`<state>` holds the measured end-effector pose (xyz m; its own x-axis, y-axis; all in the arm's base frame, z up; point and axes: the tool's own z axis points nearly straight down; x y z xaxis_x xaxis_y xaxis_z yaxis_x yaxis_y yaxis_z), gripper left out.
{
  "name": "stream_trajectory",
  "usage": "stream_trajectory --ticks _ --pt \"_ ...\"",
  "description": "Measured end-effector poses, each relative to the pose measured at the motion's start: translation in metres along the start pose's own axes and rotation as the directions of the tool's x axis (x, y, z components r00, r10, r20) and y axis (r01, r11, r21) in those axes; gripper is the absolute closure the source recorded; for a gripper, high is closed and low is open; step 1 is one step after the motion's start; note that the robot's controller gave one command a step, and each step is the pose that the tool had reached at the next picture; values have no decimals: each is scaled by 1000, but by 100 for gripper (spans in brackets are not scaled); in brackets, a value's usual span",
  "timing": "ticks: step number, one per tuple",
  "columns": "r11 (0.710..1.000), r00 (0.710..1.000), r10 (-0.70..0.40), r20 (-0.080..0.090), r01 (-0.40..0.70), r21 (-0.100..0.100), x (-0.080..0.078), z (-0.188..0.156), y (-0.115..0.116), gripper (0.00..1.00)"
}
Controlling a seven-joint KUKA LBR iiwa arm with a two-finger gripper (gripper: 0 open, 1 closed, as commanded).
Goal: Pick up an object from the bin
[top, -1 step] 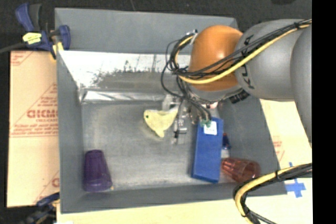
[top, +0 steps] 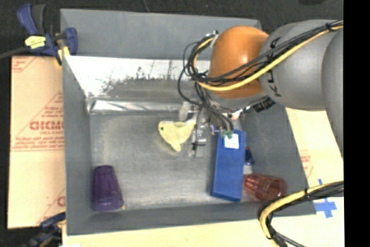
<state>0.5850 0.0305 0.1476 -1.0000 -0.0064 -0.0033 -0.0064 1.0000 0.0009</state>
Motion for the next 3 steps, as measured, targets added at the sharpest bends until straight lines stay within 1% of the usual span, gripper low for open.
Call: stream_trajectory --ticks 1,2,3 --pt "997 997 82 5 -82 -2 -4 57 -30 0" --pt "1000 1000 4 9 -4 0 -10 78 -35 0" --pt "1000 1000 -27 11 27 -1 6 75 -42 100"
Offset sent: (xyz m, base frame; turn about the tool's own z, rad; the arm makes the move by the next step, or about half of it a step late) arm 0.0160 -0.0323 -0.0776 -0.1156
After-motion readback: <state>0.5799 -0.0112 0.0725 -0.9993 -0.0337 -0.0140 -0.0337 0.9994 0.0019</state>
